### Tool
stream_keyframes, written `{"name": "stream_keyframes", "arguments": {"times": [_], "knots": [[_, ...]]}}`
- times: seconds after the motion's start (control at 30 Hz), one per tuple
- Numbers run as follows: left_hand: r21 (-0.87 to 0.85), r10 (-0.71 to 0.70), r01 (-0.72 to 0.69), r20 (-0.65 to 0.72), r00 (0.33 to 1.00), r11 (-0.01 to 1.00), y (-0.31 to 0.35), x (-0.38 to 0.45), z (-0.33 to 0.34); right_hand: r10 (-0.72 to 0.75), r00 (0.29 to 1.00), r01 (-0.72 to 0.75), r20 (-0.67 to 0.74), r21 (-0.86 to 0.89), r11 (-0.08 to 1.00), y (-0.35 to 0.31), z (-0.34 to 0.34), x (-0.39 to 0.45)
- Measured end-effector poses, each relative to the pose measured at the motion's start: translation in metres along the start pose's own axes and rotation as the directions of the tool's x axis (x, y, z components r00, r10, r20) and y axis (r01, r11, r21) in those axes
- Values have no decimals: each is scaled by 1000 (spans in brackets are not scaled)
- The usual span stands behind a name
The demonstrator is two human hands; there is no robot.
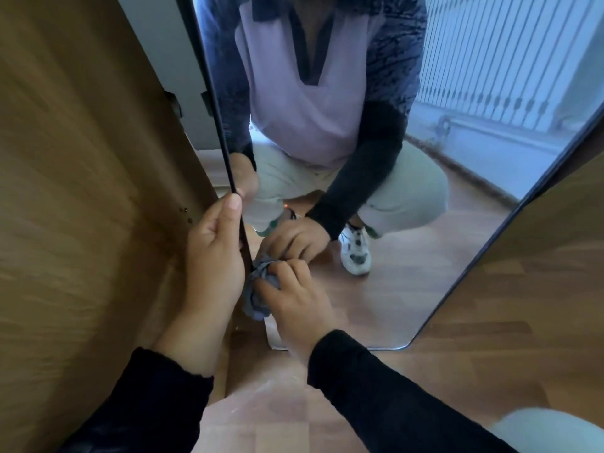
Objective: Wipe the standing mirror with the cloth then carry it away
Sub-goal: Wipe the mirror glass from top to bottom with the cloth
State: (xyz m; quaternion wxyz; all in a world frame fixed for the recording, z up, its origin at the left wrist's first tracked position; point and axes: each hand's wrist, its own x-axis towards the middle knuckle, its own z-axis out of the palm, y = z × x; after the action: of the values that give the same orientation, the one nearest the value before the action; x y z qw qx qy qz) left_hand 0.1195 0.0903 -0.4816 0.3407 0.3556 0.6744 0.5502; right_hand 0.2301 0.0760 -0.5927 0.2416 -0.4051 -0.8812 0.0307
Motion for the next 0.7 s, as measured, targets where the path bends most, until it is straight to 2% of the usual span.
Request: {"name": "stream_keyframes", "arguments": {"times": [0.1, 0.17, 0.23, 0.33, 0.43, 0.5, 0.57, 0.7], "knots": [[-15, 53, -53, -12, 999, 998, -5, 0, -1, 69, 984, -67, -162, 17, 998, -6, -28, 17], [-33, 67, -67, -21, 998, 997, -5, -1, 0, 127, 945, -134, -303, -1, 991, -8, -42, 36], [-43, 50, -51, -34, 998, 998, -4, -2, 2, 104, 923, -121, -370, -22, 992, -12, -41, 45], [-10, 42, -43, -65, 997, 999, -5, -2, 4, -23, 946, 7, -325, -50, 999, -5, -23, 31], [-5, 20, -21, -83, 996, 1000, -11, -2, 7, -35, 966, 26, -258, -36, 999, 5, -10, 11], [-1, 18, -18, -99, 995, 1000, -11, -4, 8, 28, 973, -31, -231, -11, 999, 9, -11, 3], [4, 17, -16, -103, 995, 1000, -9, -7, 9, 143, 961, -152, -236, -21, 988, 16, -17, -2], [-20, -58, 57, -89, 994, 998, -16, -9, 11, 389, 879, -398, -277, 24, 917, 34, -38, -8]]}}
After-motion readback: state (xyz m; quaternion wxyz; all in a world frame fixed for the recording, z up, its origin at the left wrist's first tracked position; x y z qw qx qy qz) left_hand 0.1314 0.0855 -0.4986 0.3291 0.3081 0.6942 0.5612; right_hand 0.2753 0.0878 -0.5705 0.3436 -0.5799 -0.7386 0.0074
